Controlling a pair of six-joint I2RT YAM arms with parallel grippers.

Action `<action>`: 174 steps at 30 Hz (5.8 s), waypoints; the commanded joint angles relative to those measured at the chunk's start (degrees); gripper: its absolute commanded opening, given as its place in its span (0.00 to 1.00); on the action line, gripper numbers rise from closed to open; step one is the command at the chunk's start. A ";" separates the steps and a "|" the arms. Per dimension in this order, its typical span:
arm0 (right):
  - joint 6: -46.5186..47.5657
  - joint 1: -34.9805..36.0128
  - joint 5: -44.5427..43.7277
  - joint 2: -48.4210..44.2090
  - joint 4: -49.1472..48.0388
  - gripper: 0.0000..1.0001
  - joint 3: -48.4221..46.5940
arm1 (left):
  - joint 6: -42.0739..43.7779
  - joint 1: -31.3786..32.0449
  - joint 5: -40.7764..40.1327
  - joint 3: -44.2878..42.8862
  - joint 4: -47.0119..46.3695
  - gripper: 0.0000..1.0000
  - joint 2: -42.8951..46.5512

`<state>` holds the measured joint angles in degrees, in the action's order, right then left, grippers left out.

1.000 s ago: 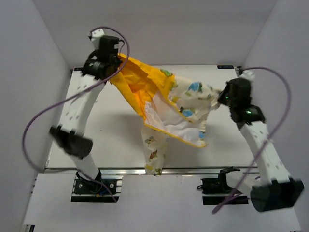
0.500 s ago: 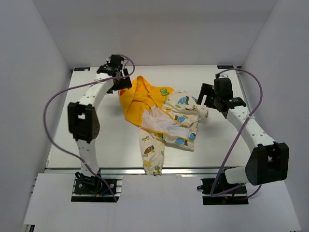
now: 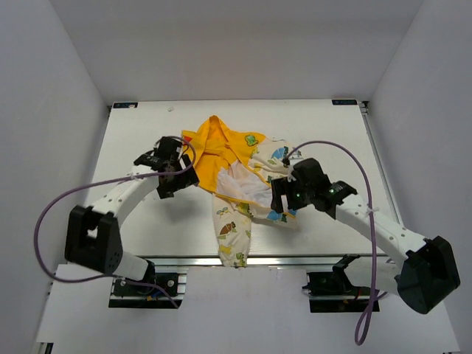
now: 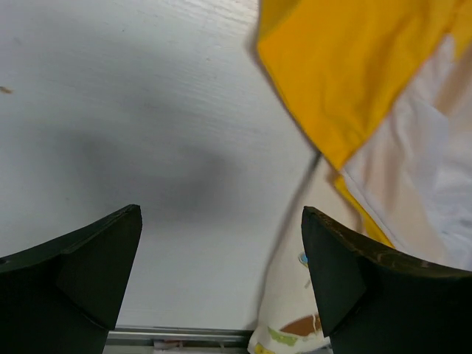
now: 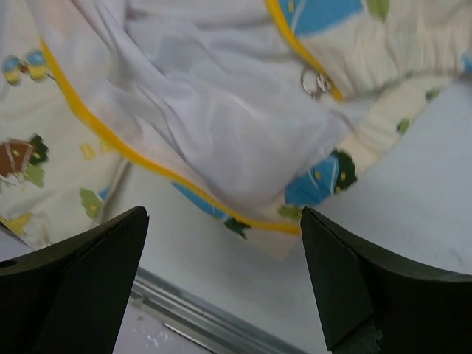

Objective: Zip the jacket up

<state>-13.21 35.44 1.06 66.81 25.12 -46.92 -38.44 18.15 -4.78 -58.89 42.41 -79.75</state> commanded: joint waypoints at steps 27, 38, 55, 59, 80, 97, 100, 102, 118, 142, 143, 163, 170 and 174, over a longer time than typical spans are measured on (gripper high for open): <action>-11.92 2.18 -11.17 -8.00 -3.94 0.00 12.82 | -1.38 0.66 -2.69 -23.11 -1.20 0.00 -31.89; -12.19 2.18 -14.67 -5.11 3.60 0.00 6.84 | -0.76 0.57 -11.47 -35.90 -1.11 0.00 -24.22; -9.29 -11.27 -14.59 15.18 -2.10 0.00 -2.47 | 0.20 -1.10 -4.01 -74.88 5.05 0.35 -61.40; -5.25 -11.54 -15.39 20.38 -0.53 0.34 -8.88 | 1.08 -1.63 0.01 -74.79 3.64 0.57 -60.53; 1.35 -14.96 -7.92 30.98 0.19 0.89 -32.78 | 0.65 10.13 -3.49 -25.17 3.57 0.98 -19.24; -4.88 -15.23 4.03 31.12 -8.95 0.89 -9.11 | -7.09 19.22 -4.08 -1.74 -2.37 0.98 -20.51; -6.38 -12.86 2.64 25.07 -10.26 0.89 -1.20 | -4.82 11.34 -4.55 -4.91 -0.49 0.97 -24.13; -8.58 -9.44 2.89 21.63 -10.27 0.89 2.34 | -3.84 7.09 -5.32 -6.14 -0.49 0.97 -27.30; -8.14 4.56 -0.70 -2.29 -5.36 0.89 -2.12 | 4.59 -4.97 -12.11 -52.12 10.69 0.98 -38.58; -9.99 -10.92 6.23 4.38 -8.33 0.81 11.58 | 9.51 19.54 12.07 -10.80 -6.03 0.98 -6.39; -10.16 -10.66 7.28 5.17 -9.38 0.81 11.50 | 9.69 20.51 11.64 -10.54 -5.85 0.98 -6.47; -8.77 -9.78 -6.57 17.22 -8.46 0.00 -3.34 | 5.65 22.89 5.57 1.32 -11.30 0.98 -5.15; 1.25 -2.32 -26.16 13.43 7.82 0.00 -18.37 | 5.30 22.89 2.76 2.11 -13.49 0.98 -5.95; 7.13 9.70 -39.43 20.89 15.99 0.00 -32.14 | 5.65 22.89 -0.83 2.12 -10.96 0.98 -4.37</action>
<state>-12.75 38.65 -24.43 83.53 32.99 -71.68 -32.86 41.21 -1.34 -57.10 30.83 -86.65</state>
